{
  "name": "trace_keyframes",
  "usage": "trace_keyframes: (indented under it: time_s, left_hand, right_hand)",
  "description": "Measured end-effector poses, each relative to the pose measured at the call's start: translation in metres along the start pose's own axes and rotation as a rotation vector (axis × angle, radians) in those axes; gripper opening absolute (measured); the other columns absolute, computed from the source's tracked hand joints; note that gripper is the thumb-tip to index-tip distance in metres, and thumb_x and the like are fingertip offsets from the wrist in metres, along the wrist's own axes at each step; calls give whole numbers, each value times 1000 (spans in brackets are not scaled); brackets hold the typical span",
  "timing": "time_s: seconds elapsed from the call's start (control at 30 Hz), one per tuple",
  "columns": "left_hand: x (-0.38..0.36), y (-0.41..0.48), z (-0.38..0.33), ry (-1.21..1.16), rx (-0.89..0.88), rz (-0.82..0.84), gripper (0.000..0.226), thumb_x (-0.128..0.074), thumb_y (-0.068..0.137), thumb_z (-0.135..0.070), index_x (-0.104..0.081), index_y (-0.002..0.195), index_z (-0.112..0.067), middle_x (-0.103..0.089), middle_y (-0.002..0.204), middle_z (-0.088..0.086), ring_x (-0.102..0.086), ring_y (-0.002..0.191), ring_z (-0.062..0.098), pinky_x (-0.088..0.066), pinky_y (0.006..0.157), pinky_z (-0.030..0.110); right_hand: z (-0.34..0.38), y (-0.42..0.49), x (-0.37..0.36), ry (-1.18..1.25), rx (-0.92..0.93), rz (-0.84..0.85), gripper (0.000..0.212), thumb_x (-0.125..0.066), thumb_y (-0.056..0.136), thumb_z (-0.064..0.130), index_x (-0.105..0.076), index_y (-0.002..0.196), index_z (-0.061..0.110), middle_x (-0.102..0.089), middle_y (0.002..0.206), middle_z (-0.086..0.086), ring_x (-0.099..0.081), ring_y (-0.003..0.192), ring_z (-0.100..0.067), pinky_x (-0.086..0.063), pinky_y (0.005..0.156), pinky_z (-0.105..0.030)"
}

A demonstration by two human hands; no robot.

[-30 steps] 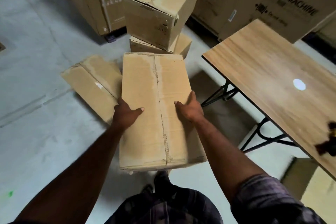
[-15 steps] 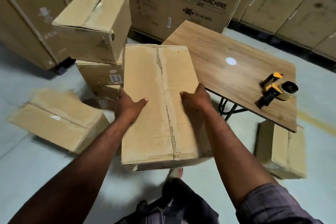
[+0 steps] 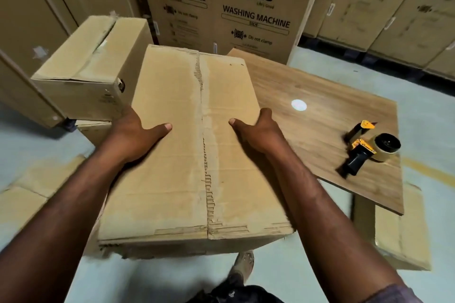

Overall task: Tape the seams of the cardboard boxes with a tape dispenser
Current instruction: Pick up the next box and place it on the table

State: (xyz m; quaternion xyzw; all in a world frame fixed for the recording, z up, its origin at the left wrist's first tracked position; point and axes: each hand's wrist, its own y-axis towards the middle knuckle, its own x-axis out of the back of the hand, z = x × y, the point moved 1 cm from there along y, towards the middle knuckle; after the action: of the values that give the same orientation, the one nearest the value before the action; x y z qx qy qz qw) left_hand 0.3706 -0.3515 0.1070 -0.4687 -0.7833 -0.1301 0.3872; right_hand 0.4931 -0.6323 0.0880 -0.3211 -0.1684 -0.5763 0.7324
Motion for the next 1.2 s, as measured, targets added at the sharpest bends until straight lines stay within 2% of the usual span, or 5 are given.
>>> trace_keyframes:
  time_s: [0.13,0.27,0.4,0.6,1.2]
  left_hand:
    - [-23,35,-46,-71,-26,-24,136,-65,38,-97,-35,144,-17,-57,138,6,-57,124,26,-46,107,46]
    - [-57,63,-101,-133,-41,-22,103,-81,62,-69,-38,141,-18,-57,135,0,-57,121,22,-47,106,43]
    - [-101,116,-124,-144,-87,21,121,-69,36,-96,-43,135,-32,-59,131,1,-60,116,24,-51,100,47]
    - [-162,148,-196,-112,-85,76,95,-79,74,-58,-32,147,-17,-49,143,12,-51,127,32,-45,105,46]
    - [-297,315,-307,-86,-240,372,102,-80,75,-55,-26,151,-13,-49,144,14,-52,127,33,-45,106,45]
  right_hand:
    - [3,43,40,14,15,-56,89,-71,72,72,-37,136,19,-57,135,-13,-59,120,-34,-50,102,-49]
    - [-7,80,82,40,-16,-111,88,-73,76,69,-36,139,19,-56,136,-13,-57,122,-34,-49,102,-50]
    - [-23,113,122,48,-40,-184,87,-74,78,65,-37,140,18,-56,138,-12,-55,124,-34,-50,102,-51]
    - [-54,166,166,69,-116,-280,87,-76,73,66,-39,137,20,-58,134,-11,-59,118,-33,-52,99,-50]
    - [-109,298,218,109,-317,-494,84,-76,75,63,-44,138,17,-60,132,-12,-60,119,-33,-52,99,-46]
